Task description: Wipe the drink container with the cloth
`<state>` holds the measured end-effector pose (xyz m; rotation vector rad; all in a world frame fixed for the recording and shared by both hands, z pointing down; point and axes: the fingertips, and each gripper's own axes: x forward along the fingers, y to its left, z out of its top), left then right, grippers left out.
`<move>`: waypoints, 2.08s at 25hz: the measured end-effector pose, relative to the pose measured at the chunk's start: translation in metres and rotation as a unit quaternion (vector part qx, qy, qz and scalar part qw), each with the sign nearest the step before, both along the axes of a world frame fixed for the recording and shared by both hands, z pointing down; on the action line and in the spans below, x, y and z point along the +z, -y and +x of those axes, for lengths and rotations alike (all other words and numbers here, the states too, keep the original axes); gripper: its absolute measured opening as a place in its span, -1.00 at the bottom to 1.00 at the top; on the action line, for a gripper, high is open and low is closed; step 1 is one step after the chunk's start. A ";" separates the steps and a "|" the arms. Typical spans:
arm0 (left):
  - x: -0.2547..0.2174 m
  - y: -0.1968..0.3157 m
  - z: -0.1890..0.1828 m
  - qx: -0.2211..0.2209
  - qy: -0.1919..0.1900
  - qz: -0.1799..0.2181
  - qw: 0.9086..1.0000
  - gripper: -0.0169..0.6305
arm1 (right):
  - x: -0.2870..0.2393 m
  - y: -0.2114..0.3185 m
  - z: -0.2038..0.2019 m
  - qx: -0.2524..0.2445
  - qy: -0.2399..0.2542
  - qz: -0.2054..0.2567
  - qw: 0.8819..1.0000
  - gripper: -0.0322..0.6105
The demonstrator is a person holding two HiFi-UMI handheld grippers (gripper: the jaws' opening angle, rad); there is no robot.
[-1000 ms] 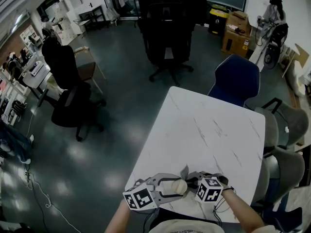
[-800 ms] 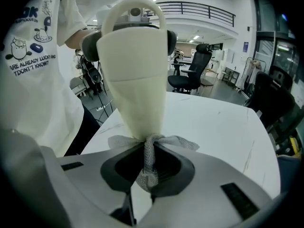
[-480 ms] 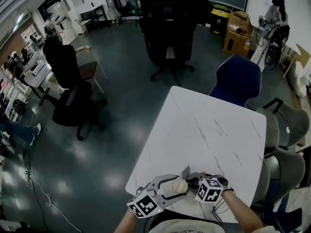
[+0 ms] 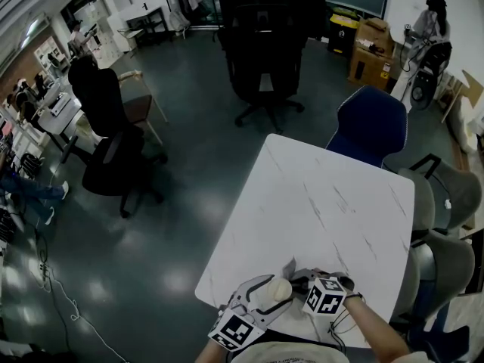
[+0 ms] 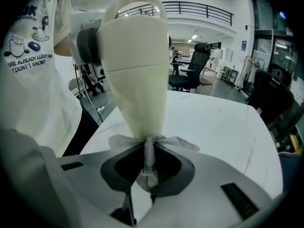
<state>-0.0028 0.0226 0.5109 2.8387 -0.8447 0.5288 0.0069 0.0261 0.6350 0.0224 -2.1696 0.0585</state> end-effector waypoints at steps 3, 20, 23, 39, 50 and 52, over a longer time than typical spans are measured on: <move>0.009 0.000 0.001 -0.016 0.011 0.003 1.000 -0.06 | 0.004 0.000 0.000 0.002 0.000 -0.001 1.000 -0.72; 0.009 -0.004 -0.002 0.038 0.008 0.003 0.999 -0.06 | -0.003 -0.001 -0.002 0.000 0.007 -0.002 1.000 -0.72; 0.002 -0.003 0.002 0.073 0.007 0.008 0.997 -0.06 | -0.011 -0.002 -0.003 -0.006 0.012 0.003 1.000 -0.72; 0.013 -0.009 -0.001 0.159 0.027 -0.017 0.987 -0.06 | -0.071 0.001 -0.004 -0.059 0.041 0.040 0.997 -0.72; 0.011 -0.010 -0.002 0.172 0.027 -0.021 0.984 -0.06 | -0.100 0.004 -0.005 -0.090 0.050 0.059 0.993 -0.72; 0.010 -0.010 -0.002 0.172 0.026 -0.021 0.984 -0.06 | -0.103 0.004 -0.006 -0.096 0.049 0.063 0.992 -0.72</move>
